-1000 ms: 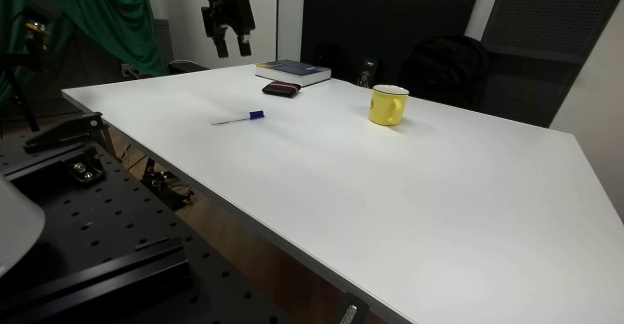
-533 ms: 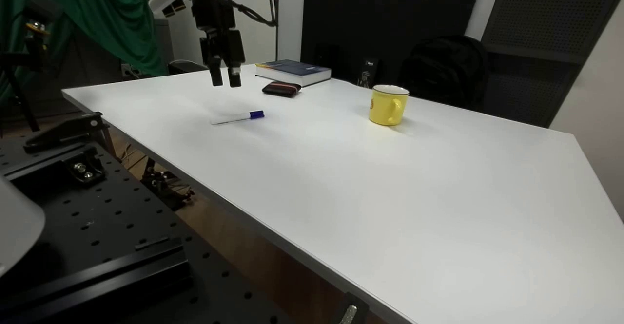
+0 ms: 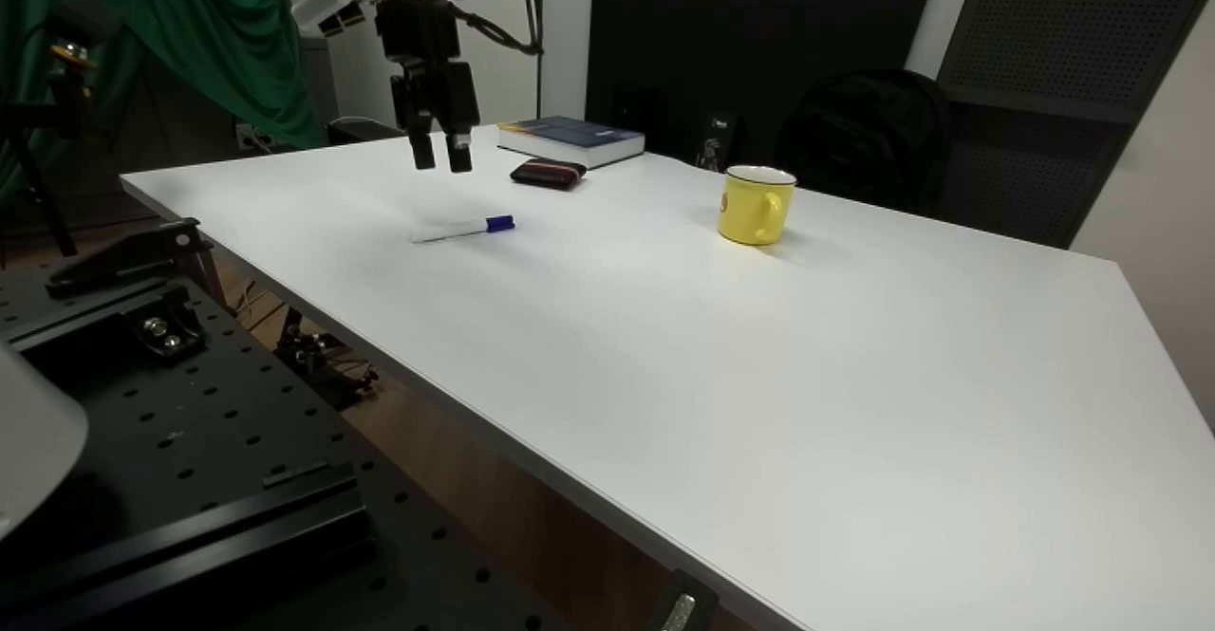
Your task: Pick up the marker and put it in the cup
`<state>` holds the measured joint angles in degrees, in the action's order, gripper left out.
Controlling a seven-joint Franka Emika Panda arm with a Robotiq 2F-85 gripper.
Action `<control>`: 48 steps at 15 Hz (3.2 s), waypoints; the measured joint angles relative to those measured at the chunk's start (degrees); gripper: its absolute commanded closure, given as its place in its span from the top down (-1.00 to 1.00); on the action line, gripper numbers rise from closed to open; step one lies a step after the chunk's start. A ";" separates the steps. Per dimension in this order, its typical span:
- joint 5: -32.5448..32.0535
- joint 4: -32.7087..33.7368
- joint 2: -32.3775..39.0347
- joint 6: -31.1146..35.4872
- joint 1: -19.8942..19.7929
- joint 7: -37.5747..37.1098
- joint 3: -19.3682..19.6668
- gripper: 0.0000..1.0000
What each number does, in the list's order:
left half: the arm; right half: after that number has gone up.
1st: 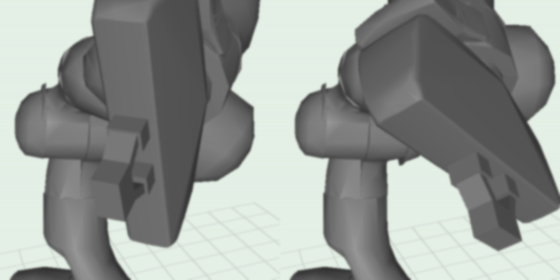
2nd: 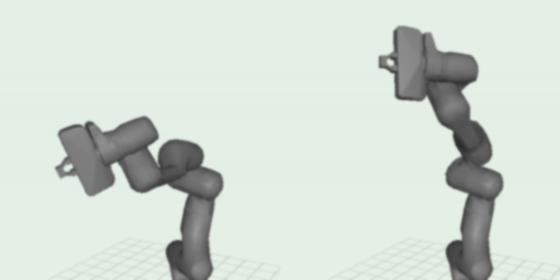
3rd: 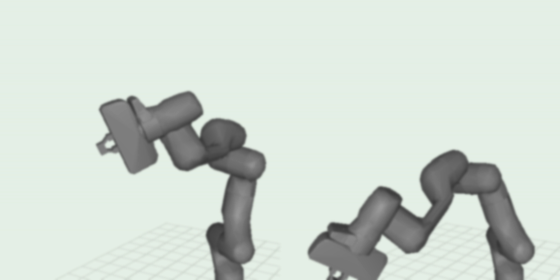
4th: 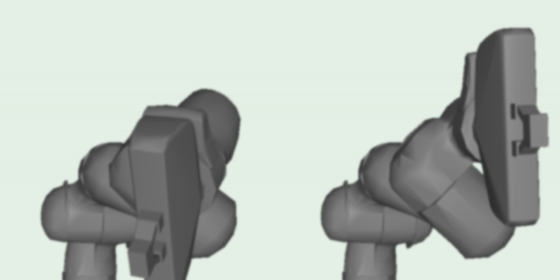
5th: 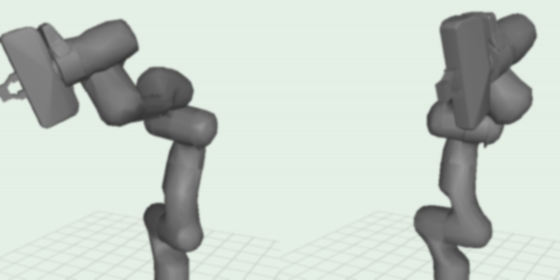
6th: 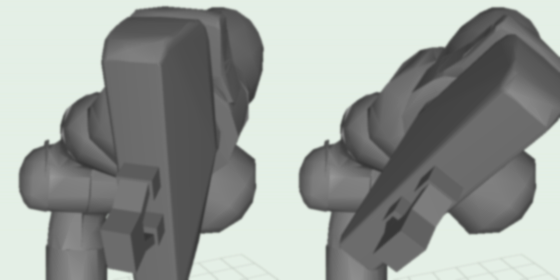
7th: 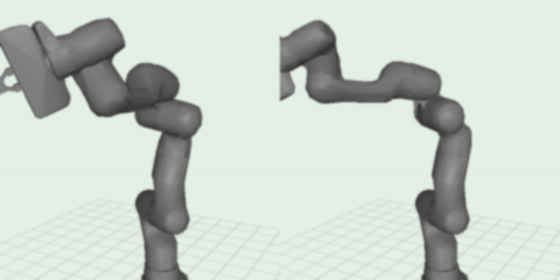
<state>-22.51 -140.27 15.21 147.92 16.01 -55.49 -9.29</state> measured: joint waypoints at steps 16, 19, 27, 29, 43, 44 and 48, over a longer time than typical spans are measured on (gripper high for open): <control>5.63 3.09 5.89 17.90 3.50 5.35 9.65 1.00; 5.52 3.70 7.83 20.63 6.20 3.82 12.51 1.00; 11.28 5.57 14.02 21.96 12.38 2.70 17.58 1.00; 13.34 5.89 15.14 22.11 12.98 2.74 17.69 1.00; 18.59 8.03 17.12 20.23 16.15 2.73 20.70 -0.91; 18.95 8.23 17.11 19.62 16.18 2.72 20.82 -0.87; 19.40 9.64 17.13 15.36 15.91 2.69 21.07 -0.87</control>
<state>-3.11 -130.63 32.34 163.28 31.92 -52.80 11.77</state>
